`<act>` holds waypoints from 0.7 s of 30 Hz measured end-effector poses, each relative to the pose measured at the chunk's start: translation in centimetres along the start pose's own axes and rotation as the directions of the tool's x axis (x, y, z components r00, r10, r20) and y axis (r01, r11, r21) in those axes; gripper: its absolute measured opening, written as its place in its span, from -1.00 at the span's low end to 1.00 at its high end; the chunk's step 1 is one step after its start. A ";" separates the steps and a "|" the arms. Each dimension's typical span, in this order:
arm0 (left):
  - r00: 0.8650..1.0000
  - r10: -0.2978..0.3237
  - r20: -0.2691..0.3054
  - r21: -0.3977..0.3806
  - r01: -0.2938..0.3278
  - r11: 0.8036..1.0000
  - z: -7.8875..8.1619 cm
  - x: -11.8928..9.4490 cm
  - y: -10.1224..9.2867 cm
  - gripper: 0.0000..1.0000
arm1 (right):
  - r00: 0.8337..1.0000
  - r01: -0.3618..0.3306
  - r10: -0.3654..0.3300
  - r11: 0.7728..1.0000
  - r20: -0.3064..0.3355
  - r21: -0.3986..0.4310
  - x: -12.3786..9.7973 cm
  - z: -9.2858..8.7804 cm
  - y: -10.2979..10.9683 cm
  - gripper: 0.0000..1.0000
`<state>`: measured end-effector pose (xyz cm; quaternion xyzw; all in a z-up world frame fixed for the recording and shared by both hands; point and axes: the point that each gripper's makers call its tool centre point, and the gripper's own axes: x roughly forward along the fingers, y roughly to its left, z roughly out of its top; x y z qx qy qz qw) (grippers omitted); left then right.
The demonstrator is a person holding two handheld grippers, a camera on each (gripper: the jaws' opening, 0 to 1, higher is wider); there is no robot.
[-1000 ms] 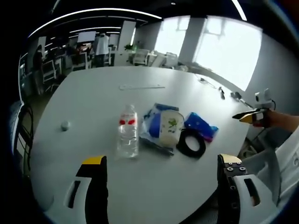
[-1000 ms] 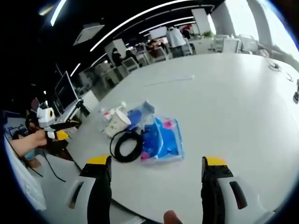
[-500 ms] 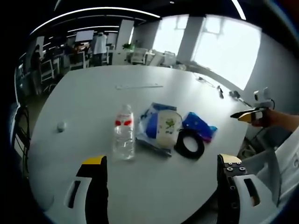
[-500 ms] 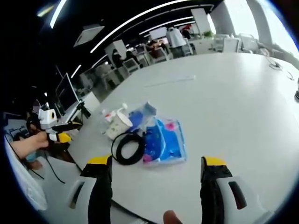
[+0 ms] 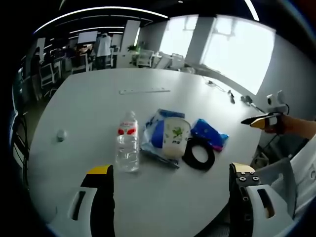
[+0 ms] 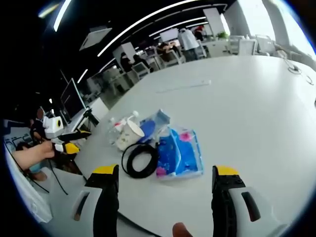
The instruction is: Arrange the tabletop items into an orderly group along one side of the table until the central work area is clear of visible clutter.
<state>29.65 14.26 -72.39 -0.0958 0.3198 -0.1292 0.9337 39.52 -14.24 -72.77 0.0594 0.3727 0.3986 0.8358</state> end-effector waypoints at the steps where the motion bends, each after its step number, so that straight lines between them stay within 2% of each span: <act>1: 1.000 -0.001 -0.001 0.000 0.001 1.000 0.0 0.0 0.0 0.88 | 1.000 0.000 0.000 1.000 0.002 0.003 0.1 0.1 0.0 0.49; 21: 1.000 -0.009 0.011 -0.021 0.009 1.000 0.4 0.7 -0.2 0.86 | 1.000 -0.029 0.029 1.000 0.001 0.004 1.4 0.7 1.4 0.46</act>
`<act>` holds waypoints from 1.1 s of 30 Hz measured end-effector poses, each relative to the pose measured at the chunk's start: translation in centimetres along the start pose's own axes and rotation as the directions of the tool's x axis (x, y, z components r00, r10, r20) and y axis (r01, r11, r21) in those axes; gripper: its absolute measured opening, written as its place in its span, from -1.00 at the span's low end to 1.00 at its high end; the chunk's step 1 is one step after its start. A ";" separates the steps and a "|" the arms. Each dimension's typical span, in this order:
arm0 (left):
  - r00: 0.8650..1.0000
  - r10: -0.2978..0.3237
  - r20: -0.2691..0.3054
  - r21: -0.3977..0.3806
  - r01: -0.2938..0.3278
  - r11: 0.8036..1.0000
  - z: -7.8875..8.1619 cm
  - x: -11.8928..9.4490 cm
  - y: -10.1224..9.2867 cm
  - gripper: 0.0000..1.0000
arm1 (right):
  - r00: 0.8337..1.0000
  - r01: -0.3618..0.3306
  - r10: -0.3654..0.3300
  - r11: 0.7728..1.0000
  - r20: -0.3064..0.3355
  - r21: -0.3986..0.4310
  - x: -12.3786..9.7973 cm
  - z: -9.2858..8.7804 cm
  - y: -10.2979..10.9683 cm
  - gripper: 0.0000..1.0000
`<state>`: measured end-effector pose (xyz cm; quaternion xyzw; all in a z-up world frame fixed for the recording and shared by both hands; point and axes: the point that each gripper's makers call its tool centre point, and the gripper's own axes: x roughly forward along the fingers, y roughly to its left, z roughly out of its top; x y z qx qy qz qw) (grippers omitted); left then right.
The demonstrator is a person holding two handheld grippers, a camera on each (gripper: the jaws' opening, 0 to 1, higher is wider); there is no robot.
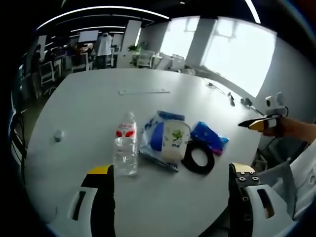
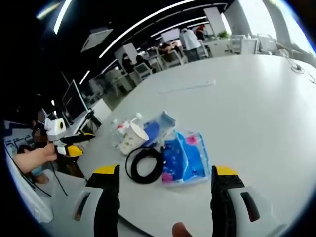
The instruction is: Arrange the tabletop items into an orderly group along one side of the table until the central work area is clear of visible clutter.
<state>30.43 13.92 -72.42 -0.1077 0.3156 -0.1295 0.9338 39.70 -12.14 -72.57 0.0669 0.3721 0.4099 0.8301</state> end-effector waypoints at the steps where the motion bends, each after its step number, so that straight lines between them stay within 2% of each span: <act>1: 1.000 -0.001 -0.001 0.000 0.001 1.000 0.0 0.1 0.0 0.86 | 1.000 -0.002 0.002 1.000 0.000 0.000 0.1 0.1 0.1 0.46; 22: 1.000 -0.026 -0.002 0.000 0.026 1.000 0.7 1.6 -1.0 0.84 | 0.999 -0.045 0.045 0.999 0.006 0.021 2.1 1.2 1.7 0.44; 33: 0.999 -0.031 -0.007 0.000 0.031 1.000 0.7 2.2 -0.9 0.84 | 0.998 -0.058 0.058 0.998 0.008 0.025 2.7 1.7 2.1 0.43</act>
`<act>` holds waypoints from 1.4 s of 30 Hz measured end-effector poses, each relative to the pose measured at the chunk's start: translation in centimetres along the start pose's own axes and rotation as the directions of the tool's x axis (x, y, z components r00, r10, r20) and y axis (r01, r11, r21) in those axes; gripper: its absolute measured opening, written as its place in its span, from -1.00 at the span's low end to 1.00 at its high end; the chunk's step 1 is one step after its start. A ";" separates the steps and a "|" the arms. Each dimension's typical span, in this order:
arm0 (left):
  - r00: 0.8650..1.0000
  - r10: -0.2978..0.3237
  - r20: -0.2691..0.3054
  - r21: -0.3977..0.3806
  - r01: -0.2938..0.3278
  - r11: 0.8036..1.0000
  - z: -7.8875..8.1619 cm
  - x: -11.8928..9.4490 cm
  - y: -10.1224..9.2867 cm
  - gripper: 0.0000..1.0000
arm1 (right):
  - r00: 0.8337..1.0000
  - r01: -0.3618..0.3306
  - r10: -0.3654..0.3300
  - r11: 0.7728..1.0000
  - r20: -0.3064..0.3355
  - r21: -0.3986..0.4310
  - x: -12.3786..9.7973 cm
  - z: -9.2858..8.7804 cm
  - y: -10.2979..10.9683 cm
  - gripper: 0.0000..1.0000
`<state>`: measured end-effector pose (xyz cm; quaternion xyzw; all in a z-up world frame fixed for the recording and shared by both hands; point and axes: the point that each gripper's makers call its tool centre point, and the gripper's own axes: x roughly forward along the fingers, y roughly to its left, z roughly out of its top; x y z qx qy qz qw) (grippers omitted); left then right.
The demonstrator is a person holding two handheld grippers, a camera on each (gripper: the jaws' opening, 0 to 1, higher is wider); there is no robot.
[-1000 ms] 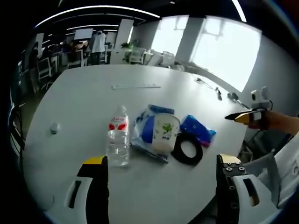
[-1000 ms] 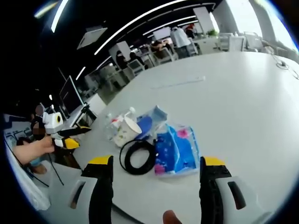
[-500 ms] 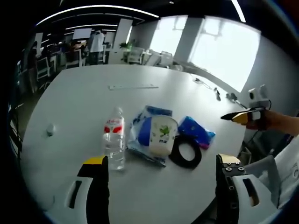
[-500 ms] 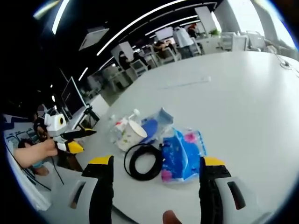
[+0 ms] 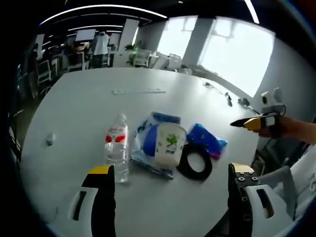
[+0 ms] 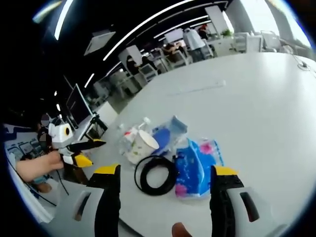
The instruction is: Arrange the tabletop items into an orderly group along one side of the table until the central work area is clear of visible clutter.
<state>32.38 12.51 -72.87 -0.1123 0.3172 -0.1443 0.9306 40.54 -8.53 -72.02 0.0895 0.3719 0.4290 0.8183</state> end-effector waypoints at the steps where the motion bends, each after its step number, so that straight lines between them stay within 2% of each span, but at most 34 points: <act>1: 1.000 0.001 0.001 -0.001 -0.001 1.000 0.0 0.1 0.0 0.84 | 1.000 -0.001 0.001 1.000 0.001 0.000 0.1 0.0 0.1 0.43; 11: 1.000 -0.016 -0.003 -0.006 0.016 1.000 0.0 1.0 -0.7 0.82 | 1.000 -0.019 0.019 1.000 -0.001 0.002 1.1 0.5 0.8 0.43; 42: 0.998 -0.053 -0.028 0.005 0.053 0.999 0.4 3.7 -0.8 0.80 | 0.998 -0.059 0.059 0.998 -0.020 0.007 4.5 1.6 2.4 0.43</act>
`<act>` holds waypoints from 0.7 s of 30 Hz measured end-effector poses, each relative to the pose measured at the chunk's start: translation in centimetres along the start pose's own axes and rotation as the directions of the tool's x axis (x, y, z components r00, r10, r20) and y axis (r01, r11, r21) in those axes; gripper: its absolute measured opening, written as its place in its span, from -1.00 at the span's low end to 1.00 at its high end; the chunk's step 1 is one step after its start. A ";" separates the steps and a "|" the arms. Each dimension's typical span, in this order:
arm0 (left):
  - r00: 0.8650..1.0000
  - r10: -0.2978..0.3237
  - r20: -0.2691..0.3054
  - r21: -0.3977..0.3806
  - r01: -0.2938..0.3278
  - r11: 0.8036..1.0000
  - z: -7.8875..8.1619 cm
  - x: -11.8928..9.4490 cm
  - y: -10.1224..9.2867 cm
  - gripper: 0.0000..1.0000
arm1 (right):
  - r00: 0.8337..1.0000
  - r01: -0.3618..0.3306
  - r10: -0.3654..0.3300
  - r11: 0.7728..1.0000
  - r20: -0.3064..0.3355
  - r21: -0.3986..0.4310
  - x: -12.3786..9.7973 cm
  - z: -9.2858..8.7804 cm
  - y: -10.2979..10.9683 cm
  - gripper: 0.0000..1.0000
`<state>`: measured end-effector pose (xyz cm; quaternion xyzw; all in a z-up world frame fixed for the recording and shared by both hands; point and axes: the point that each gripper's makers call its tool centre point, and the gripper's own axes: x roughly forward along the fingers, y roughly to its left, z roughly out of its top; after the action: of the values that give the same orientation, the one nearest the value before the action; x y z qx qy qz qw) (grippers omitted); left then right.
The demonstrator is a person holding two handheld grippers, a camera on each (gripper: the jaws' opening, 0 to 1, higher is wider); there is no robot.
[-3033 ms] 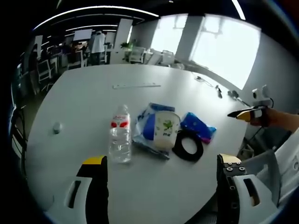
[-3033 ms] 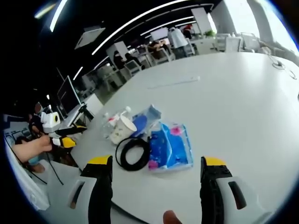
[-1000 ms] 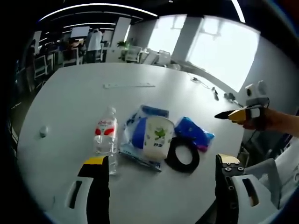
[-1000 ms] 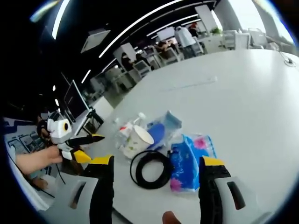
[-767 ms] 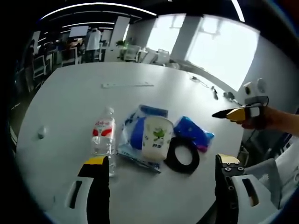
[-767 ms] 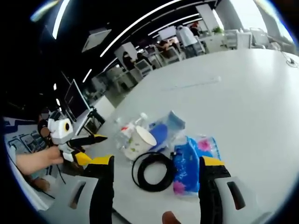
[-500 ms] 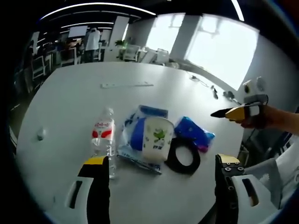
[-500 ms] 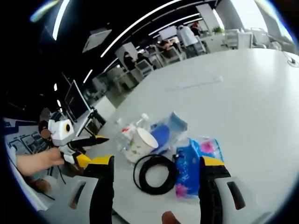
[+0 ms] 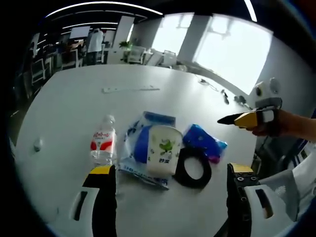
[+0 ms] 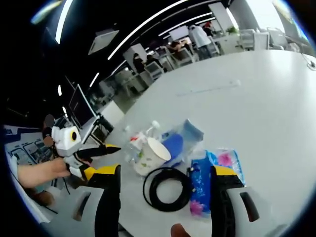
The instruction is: Arrange the tabletop items into an orderly group along one side of the table until the central work area is clear of visible clutter.
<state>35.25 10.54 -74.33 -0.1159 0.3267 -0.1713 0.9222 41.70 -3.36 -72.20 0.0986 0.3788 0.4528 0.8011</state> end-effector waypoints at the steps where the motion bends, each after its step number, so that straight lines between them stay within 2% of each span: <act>1: 1.000 -0.002 -0.001 0.000 0.002 1.000 0.0 0.1 0.0 0.80 | 1.000 -0.002 0.002 1.000 -0.001 0.004 0.2 0.0 0.0 0.43; 10: 1.000 -0.020 -0.005 -0.003 0.020 1.000 -0.1 1.2 -0.2 0.77 | 1.000 -0.015 0.015 1.000 -0.020 0.014 1.0 -0.4 0.4 0.42; 21: 0.999 -0.031 -0.018 0.005 0.031 1.000 0.0 2.3 -0.2 0.76 | 0.999 -0.028 0.029 0.998 -0.013 0.062 2.0 -0.2 0.6 0.39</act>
<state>36.87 9.43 -75.51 -0.1172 0.3327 -0.1875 0.9168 41.85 -1.44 -73.09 0.1256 0.3969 0.4529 0.7884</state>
